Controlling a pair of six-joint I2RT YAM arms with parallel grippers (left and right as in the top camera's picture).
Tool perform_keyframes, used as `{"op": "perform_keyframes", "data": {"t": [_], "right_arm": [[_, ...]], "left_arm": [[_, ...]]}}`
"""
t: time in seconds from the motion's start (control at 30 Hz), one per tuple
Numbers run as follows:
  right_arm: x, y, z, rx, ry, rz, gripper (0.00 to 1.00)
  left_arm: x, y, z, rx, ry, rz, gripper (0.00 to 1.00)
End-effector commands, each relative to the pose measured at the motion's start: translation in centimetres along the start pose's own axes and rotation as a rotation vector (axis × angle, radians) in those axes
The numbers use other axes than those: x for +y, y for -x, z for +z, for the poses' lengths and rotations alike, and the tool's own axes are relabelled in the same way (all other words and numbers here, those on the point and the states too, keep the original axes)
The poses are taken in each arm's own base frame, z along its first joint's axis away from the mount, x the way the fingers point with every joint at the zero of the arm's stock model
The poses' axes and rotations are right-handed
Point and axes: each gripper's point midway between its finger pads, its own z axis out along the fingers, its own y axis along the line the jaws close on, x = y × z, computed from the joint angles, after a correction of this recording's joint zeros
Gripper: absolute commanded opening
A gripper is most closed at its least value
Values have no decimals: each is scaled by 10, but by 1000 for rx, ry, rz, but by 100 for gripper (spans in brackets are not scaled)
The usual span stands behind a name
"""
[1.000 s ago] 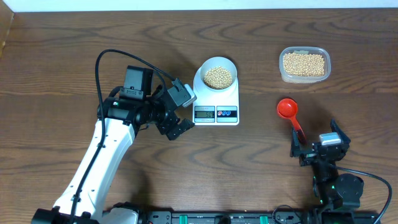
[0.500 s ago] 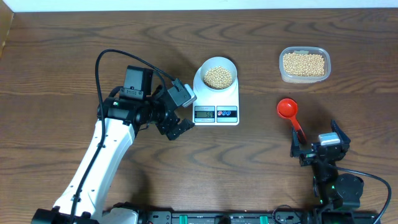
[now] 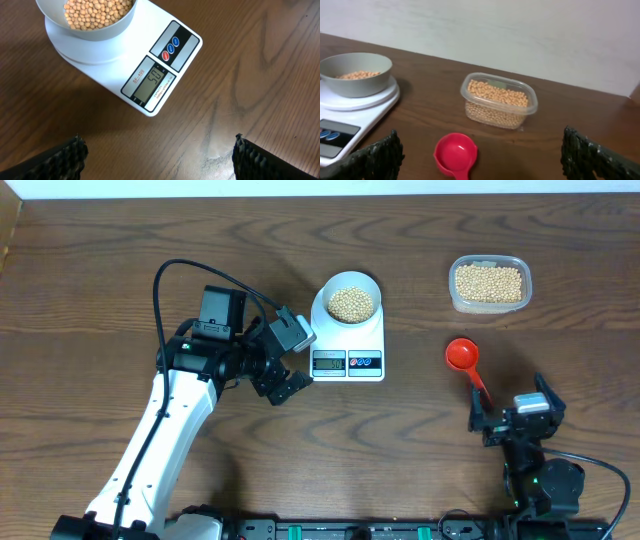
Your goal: Scoop item into bowl and weigh 50g on scale
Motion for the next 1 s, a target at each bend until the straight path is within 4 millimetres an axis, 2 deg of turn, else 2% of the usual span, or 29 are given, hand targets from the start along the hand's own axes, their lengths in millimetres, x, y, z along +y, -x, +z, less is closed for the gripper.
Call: {"op": "perform_keyframes", "data": {"t": [0.0,0.8,0.97], "right_arm": [[-12,-2,-1,7,-75,85,99],[-15,-3,-1,8,-91,109,99],[-10,-2,-1,6,-71,108,99]], "left_arm": [[2,8,-5,-22,3,14,95],[2,8,-5,-22,3,14,95],[2,8,-5,-22,3,14,95]]}}
